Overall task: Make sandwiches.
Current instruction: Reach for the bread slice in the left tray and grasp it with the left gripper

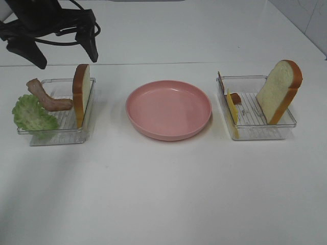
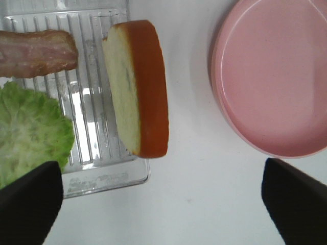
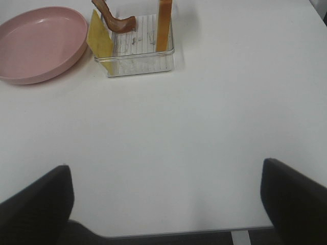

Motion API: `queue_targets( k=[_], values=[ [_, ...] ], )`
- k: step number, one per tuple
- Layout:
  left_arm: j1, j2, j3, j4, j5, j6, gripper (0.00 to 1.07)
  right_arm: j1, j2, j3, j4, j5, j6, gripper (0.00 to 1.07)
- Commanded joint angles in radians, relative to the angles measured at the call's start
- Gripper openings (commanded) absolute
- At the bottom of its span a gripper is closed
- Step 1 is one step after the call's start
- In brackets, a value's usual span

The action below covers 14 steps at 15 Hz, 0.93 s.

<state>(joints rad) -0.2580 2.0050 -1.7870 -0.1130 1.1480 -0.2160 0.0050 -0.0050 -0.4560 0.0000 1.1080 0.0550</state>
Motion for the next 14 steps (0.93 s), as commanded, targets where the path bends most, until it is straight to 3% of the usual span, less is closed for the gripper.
queue_targets(
  k=[1,4,7,10,11,13,14],
  values=[
    [-0.005,0.09,-0.077,0.01,0.037,-0.014,1.02,-0.004,-0.029,0.002,0.0,-0.004,-0.002,0.96],
    [-0.005,0.213,-0.158,0.011,0.024,-0.011,1.02,-0.004,-0.029,0.002,0.0,-0.004,-0.002,0.96],
    [-0.005,0.256,-0.164,0.022,-0.015,0.002,1.02,-0.004,-0.029,0.002,0.0,-0.004,-0.002,0.96],
    [-0.003,0.279,-0.164,0.059,-0.03,0.002,0.94,-0.004,-0.029,0.002,0.0,-0.004,-0.002,0.96],
    [-0.003,0.281,-0.164,0.059,-0.031,0.001,0.88,-0.004,-0.029,0.002,0.0,-0.004,-0.002,0.96],
    [-0.003,0.281,-0.164,0.059,-0.034,-0.004,0.48,-0.004,-0.029,0.002,0.0,-0.004,-0.002,0.96],
    [-0.003,0.281,-0.164,0.059,-0.035,-0.004,0.39,-0.004,-0.029,0.002,0.0,-0.004,-0.002,0.96]
  ],
)
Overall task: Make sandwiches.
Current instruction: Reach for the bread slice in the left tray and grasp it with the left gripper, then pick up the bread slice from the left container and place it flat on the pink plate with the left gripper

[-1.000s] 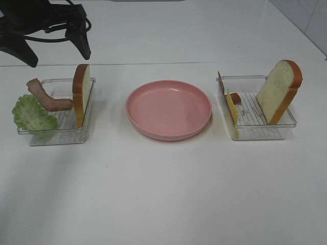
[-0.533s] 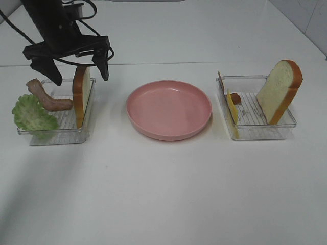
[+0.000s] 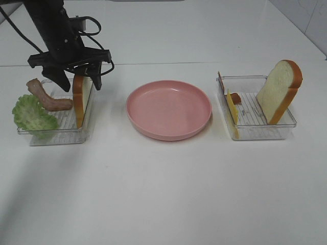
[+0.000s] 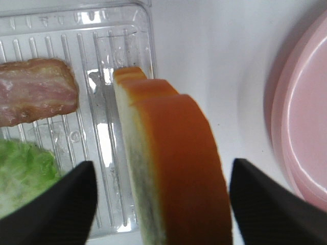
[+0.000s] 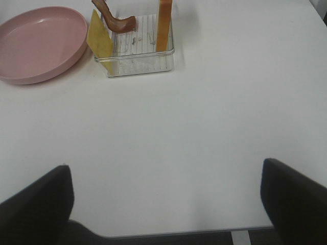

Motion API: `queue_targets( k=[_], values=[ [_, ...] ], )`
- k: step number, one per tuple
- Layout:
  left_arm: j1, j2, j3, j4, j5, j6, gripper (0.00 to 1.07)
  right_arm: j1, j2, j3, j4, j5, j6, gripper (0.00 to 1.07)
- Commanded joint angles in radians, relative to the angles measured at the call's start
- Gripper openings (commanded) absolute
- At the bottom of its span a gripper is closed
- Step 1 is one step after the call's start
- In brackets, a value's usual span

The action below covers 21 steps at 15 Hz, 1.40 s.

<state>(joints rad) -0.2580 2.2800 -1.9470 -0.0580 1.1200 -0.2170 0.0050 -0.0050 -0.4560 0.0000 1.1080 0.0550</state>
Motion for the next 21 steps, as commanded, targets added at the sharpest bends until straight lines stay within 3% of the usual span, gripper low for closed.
queue_targets(
  k=[1,2,5,7,11,13,14,16,18,21],
  values=[
    [-0.003,0.006,-0.004,0.004,-0.008,-0.003,0.17,-0.004,-0.029,0.002,0.0,-0.004,-0.002,0.96],
    [-0.003,0.006,-0.004,0.005,-0.003,-0.003,0.0,-0.004,-0.029,0.002,0.0,-0.004,-0.002,0.96],
    [-0.003,-0.001,-0.025,0.038,0.073,-0.029,0.0,-0.004,-0.029,0.002,0.0,-0.004,-0.002,0.96],
    [-0.003,-0.012,-0.111,0.094,0.196,-0.059,0.0,-0.004,-0.029,0.002,0.0,-0.004,-0.002,0.96],
    [-0.004,-0.131,-0.148,0.058,0.192,-0.077,0.0,-0.004,-0.029,0.002,0.0,-0.004,-0.002,0.96],
    [-0.004,-0.16,-0.175,-0.016,0.161,-0.073,0.0,-0.004,-0.029,0.002,0.0,-0.004,-0.002,0.96],
    [-0.004,-0.162,-0.178,-0.135,0.102,-0.057,0.0,-0.004,-0.029,0.002,0.0,-0.004,-0.002,0.96],
    [-0.012,-0.145,-0.178,-0.263,0.056,-0.009,0.0,-0.004,-0.029,0.002,0.0,-0.004,-0.002,0.96],
    [-0.058,-0.095,-0.178,-0.362,-0.012,0.067,0.0,-0.004,-0.029,0.002,0.0,-0.004,-0.002,0.96],
    [-0.095,-0.043,-0.178,-0.446,-0.081,0.106,0.0,-0.004,-0.029,0.002,0.0,-0.004,-0.002,0.96]
  ],
)
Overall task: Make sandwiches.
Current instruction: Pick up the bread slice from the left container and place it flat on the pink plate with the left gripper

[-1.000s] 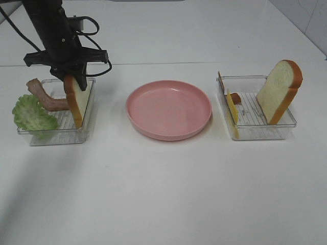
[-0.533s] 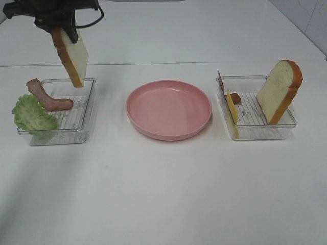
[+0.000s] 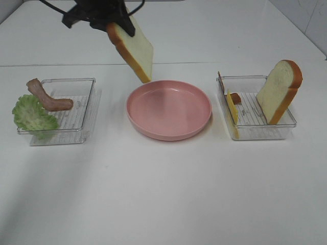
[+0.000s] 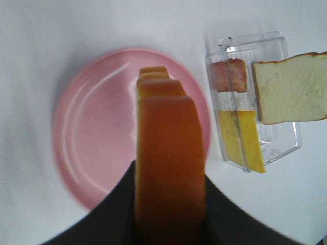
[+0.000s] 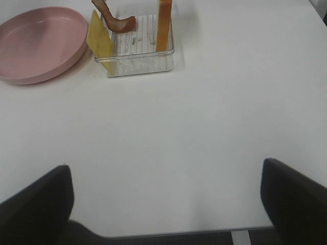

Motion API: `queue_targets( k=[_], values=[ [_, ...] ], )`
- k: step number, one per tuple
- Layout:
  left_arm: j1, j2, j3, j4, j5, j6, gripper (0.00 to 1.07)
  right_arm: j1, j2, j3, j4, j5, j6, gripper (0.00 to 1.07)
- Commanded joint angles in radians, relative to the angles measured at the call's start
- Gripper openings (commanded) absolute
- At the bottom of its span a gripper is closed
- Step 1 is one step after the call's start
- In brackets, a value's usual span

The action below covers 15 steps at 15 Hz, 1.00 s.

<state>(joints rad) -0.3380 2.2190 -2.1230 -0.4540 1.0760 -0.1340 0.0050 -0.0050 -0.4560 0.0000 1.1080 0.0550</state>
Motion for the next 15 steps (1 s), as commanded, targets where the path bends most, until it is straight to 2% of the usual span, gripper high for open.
queue_targets(
  k=[1,2,5,14,15],
  values=[
    [-0.033,0.045,-0.002,-0.101,-0.069,0.058,0.0,-0.004,-0.029,0.002,0.0,-0.004,-0.002,0.96],
    [-0.055,0.108,-0.002,-0.206,-0.104,0.116,0.0,-0.004,-0.029,0.002,0.0,-0.004,-0.002,0.96],
    [-0.077,0.193,-0.002,-0.243,-0.123,0.159,0.0,-0.004,-0.029,0.002,0.0,-0.004,-0.002,0.96],
    [-0.082,0.29,-0.002,-0.256,-0.194,0.171,0.0,-0.004,-0.029,0.002,0.0,-0.004,-0.002,0.96],
    [-0.082,0.291,-0.002,-0.253,-0.196,0.169,0.07,-0.004,-0.029,0.002,0.0,-0.004,-0.002,0.96]
  ],
)
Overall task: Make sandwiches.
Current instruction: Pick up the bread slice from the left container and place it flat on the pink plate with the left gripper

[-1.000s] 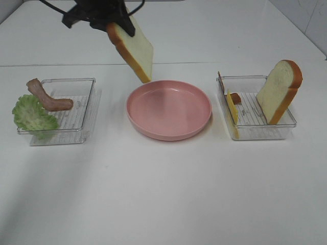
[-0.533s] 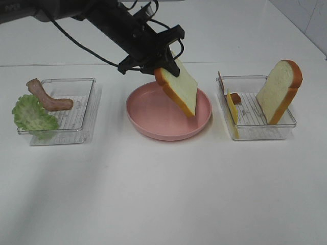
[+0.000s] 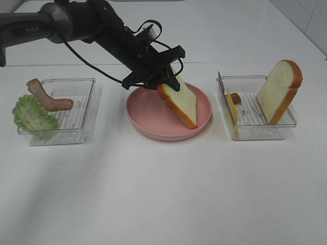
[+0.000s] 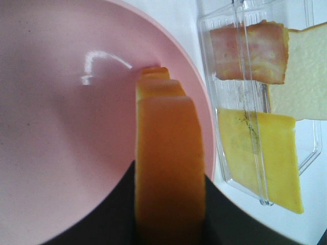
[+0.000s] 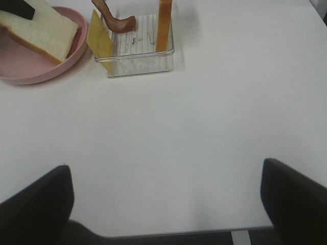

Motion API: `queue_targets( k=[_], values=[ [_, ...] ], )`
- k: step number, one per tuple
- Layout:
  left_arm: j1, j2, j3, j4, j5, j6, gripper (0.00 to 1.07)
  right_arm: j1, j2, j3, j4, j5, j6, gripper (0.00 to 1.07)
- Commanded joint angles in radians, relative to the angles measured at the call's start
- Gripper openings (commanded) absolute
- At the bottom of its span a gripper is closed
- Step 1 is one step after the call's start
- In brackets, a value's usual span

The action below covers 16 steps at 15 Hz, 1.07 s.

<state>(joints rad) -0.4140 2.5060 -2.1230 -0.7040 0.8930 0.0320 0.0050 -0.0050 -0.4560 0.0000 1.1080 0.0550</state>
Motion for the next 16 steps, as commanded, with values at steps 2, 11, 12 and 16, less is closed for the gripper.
queue_targets(
  k=[2,11,12,16],
  values=[
    [-0.006,0.004,-0.002,0.045,-0.005,-0.07,0.58,-0.004,-0.029,0.002,0.0,-0.004,-0.002,0.96],
    [-0.017,0.004,-0.171,0.401,0.255,-0.282,1.02,-0.004,-0.029,0.002,0.0,-0.004,-0.002,0.96],
    [-0.022,0.004,-0.191,0.428,0.285,-0.293,1.02,-0.004,-0.029,0.002,0.0,-0.004,-0.002,0.96],
    [-0.025,-0.028,-0.276,0.52,0.421,-0.273,1.02,-0.004,-0.029,0.002,0.0,-0.004,-0.002,0.96]
  ],
)
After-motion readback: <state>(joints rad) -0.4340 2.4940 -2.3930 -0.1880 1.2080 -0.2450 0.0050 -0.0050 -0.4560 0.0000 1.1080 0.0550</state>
